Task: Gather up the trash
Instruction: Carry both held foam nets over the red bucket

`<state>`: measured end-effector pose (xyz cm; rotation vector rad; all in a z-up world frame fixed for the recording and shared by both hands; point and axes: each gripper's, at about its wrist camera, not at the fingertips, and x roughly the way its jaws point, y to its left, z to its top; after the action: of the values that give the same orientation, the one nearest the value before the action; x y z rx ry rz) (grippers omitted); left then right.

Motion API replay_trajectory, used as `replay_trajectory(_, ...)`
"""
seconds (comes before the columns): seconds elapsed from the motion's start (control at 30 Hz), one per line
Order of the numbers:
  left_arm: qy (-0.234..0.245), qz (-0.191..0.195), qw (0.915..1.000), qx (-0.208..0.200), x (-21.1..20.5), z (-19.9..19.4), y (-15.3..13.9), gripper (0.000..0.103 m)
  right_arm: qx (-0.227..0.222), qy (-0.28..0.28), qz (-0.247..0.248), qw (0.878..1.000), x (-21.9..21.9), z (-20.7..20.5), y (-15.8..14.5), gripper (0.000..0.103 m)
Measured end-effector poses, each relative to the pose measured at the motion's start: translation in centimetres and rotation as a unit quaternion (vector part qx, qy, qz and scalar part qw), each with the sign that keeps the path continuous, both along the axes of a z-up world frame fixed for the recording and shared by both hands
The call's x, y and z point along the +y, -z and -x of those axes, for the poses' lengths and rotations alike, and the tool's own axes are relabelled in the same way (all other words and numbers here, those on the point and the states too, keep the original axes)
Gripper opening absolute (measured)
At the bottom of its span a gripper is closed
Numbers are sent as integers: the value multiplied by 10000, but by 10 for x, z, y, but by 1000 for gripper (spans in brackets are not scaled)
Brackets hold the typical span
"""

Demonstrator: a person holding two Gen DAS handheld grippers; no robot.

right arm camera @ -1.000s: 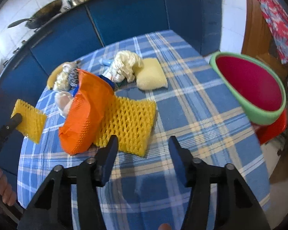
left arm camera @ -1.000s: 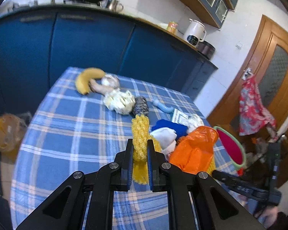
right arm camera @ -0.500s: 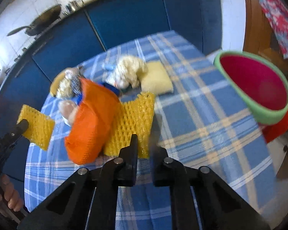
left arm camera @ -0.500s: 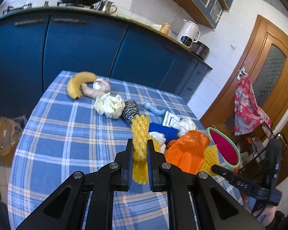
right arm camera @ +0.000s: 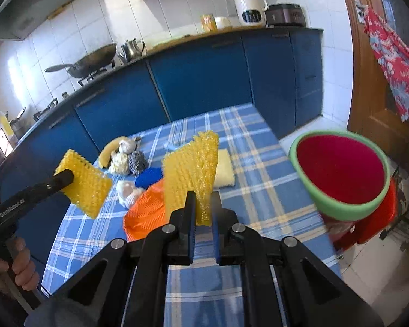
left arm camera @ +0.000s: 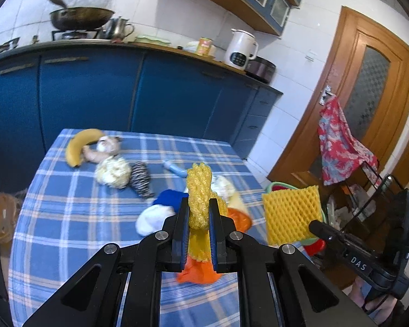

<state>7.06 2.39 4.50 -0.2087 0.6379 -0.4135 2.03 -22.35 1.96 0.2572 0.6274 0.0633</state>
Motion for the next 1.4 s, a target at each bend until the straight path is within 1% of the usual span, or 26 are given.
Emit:
replay_trajectory(0.2,312,-113,9994,39,-42,-13,-13,12,-231,246,46,9994,-38,6,-19,12)
replay_trajectory(0.3,514,-153,9986,15,-70,-17,-21,12,-297,420,25,9987,-61,8,-24,12)
replay_trajectory(0.43,784,-227,9967,-4,-109,-26,-25,12,-353,657,-24,9972,-90,9,-25,12)
replay_trajectory(0.57,1063,-351,9937,-14,-157,-34,-24,12,-349,885,-157,9953,-122,9,-20,12)
replay_trajectory(0.77,1508,-676,9862,-27,-227,-45,-5,12,-134,1242,-313,9917,-169,5,2,12)
replay_trajectory(0.9,1767,-821,9808,99,-268,-55,14,12,6,1448,-340,9889,-195,4,19,12)
replay_trajectory(1.03,1887,-925,9774,249,-298,-67,34,13,102,1671,-338,9853,-215,1,35,12)
replay_trajectory(1.2,2028,-1139,9715,446,-328,-79,61,14,280,1930,-522,9794,-237,-7,61,13)
replay_trajectory(1.23,2046,-1164,9706,497,-331,-81,65,15,307,1968,-538,9785,-240,-9,64,13)
replay_trajectory(1.3,2029,-1224,9696,613,-337,-84,71,21,353,2062,-517,9765,-247,-12,71,15)
replay_trajectory(1.37,1942,-1298,9699,682,-340,-88,75,46,365,2133,-505,9750,-251,-15,75,15)
replay_trajectory(1.4,1890,-1311,9708,680,-340,-88,76,49,394,2139,-548,9745,-254,-17,78,15)
